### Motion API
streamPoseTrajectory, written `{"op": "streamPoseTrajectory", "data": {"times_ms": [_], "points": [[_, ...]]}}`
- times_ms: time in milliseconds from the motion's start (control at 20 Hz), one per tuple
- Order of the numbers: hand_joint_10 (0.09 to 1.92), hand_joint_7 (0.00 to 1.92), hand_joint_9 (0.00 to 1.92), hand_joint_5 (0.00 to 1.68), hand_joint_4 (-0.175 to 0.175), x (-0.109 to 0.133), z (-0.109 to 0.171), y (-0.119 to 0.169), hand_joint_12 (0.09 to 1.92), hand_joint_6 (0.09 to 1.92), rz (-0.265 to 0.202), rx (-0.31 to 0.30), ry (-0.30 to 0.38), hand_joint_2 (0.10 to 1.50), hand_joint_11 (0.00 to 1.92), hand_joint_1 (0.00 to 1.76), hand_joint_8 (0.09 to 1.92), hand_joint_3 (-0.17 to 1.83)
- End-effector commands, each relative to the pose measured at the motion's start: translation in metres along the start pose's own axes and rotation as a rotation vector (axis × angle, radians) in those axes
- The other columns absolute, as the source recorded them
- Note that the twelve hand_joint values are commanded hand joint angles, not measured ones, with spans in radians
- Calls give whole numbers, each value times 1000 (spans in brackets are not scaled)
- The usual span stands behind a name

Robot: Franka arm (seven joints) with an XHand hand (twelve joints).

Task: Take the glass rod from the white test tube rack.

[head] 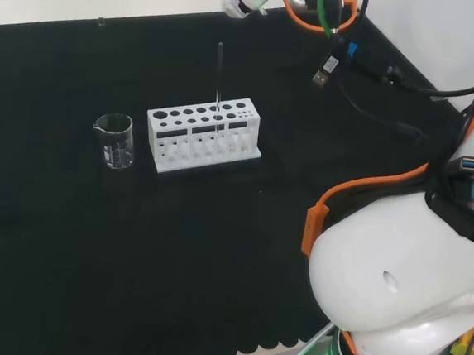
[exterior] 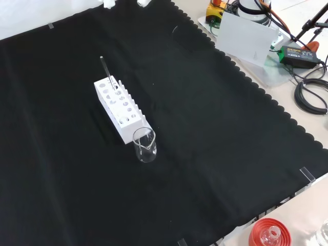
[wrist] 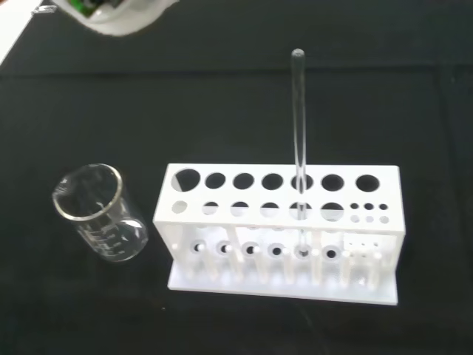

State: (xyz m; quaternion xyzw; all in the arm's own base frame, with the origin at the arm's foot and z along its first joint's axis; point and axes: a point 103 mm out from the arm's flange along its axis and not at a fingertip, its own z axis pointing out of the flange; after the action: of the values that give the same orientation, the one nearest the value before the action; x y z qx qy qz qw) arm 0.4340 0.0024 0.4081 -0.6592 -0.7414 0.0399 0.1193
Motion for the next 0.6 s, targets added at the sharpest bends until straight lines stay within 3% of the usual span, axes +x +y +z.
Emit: {"op": "streamPoseTrajectory", "data": {"times_ms": [50, 600], "points": [[850, 373, 643, 275, -48, 0, 12, 43, 1330, 596, 105, 98, -21, 630, 568, 786, 890, 685], [841, 386, 650, 276, -49, 3, 24, 77, 1322, 596, 89, 134, -10, 631, 577, 792, 887, 686]]}}
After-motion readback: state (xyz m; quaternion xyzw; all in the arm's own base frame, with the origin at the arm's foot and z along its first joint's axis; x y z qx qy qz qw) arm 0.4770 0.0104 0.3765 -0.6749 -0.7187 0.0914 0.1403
